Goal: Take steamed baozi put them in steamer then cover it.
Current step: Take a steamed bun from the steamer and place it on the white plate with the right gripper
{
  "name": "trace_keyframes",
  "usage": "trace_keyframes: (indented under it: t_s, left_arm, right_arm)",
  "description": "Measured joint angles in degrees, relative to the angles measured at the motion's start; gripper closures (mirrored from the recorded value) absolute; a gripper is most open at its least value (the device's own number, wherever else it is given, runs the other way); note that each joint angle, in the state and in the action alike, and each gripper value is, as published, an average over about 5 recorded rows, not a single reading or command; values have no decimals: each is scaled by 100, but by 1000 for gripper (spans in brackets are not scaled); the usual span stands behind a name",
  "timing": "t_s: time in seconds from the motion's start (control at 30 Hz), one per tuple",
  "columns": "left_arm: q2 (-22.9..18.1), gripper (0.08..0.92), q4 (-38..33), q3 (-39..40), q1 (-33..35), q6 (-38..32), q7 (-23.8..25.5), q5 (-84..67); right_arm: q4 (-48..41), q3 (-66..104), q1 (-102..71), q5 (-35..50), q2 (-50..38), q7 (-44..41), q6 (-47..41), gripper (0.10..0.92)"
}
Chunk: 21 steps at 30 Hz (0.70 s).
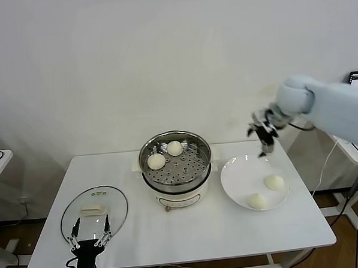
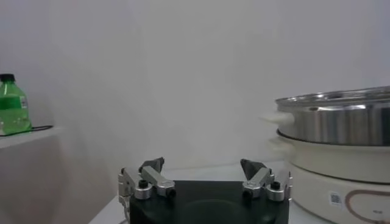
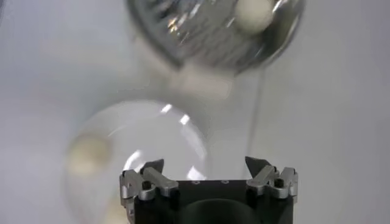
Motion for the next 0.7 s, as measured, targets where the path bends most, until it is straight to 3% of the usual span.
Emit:
trace_keyframes:
  t_s: [0.33,0.7]
  left_arm:
    - [-76,177,12,-1,37,8,-1,126]
    - [-103,177,108,-16,44,-22,-5,212]
  right_arm:
    - [65,534,-1090,-147,-403,-7,-140,203]
    - [-408,1060,-2003,-268,-100,-77,-157,203]
